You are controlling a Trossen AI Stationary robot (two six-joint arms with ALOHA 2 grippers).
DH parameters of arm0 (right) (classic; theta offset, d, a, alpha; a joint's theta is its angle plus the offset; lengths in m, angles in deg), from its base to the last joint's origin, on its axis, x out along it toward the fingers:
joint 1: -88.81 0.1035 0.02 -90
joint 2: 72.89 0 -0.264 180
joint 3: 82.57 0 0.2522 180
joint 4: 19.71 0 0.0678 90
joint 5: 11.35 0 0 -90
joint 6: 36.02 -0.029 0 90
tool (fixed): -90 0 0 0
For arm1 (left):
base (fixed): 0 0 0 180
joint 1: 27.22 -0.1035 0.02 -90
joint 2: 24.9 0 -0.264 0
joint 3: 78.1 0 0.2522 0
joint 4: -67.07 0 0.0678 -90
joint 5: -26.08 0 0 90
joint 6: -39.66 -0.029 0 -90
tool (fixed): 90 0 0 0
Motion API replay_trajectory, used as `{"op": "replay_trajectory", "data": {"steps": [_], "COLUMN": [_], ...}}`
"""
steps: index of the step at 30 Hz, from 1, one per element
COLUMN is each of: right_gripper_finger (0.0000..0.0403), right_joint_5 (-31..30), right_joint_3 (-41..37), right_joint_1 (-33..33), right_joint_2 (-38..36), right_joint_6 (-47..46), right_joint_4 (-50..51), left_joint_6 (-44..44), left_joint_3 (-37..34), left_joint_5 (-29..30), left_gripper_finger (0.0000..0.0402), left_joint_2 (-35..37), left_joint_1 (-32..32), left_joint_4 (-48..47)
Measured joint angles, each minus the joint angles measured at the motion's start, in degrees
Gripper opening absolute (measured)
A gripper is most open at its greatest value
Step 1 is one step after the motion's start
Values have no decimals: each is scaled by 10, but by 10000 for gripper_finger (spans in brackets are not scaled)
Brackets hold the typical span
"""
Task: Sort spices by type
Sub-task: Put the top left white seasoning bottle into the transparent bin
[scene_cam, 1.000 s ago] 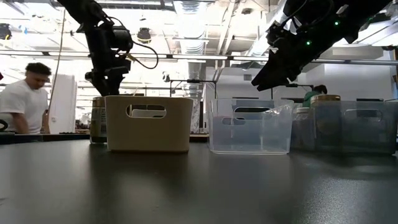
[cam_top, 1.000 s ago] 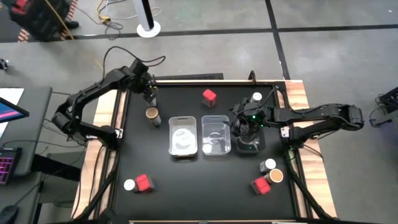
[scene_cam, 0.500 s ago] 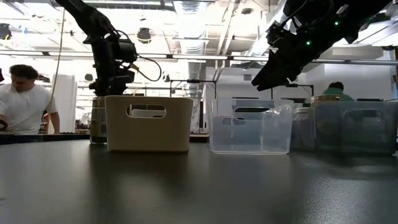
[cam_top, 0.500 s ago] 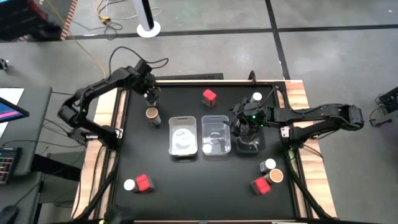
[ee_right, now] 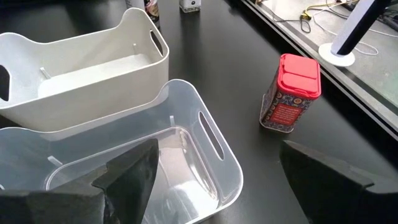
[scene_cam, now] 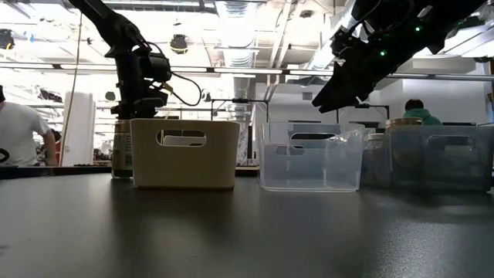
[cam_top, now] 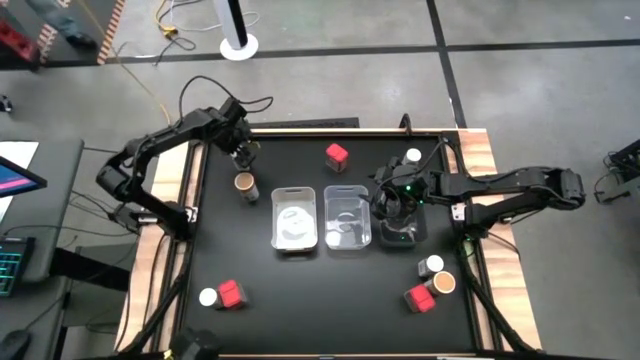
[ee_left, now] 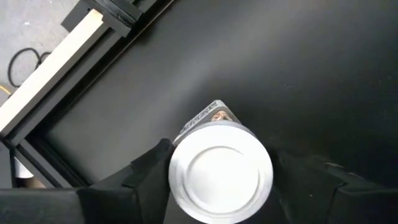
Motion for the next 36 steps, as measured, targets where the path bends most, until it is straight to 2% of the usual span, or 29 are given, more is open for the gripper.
{"op": "replay_trajectory", "data": {"steps": [6, 13, 21, 27, 36], "right_gripper_finger": [363, 363, 363, 363, 363], "right_joint_5": [0, 0, 0, 0, 0], "right_joint_3": [0, 0, 0, 0, 0], "right_joint_1": [0, 0, 0, 0, 0], "right_joint_2": [0, 0, 0, 0, 0], "right_joint_6": [0, 0, 0, 0, 0], "right_joint_4": [0, 0, 0, 0, 0], "left_joint_6": [0, 0, 1, 3, -8], "left_joint_3": [0, 2, 41, 68, 92], "left_joint_5": [0, 2, 1, -30, -36], "left_gripper_finger": [201, 207, 205, 205, 205], "left_joint_2": [1, 4, 23, 25, 25], "left_joint_1": [0, 0, 0, 1, 17], "left_joint_4": [2, 0, -18, -37, -42]}}
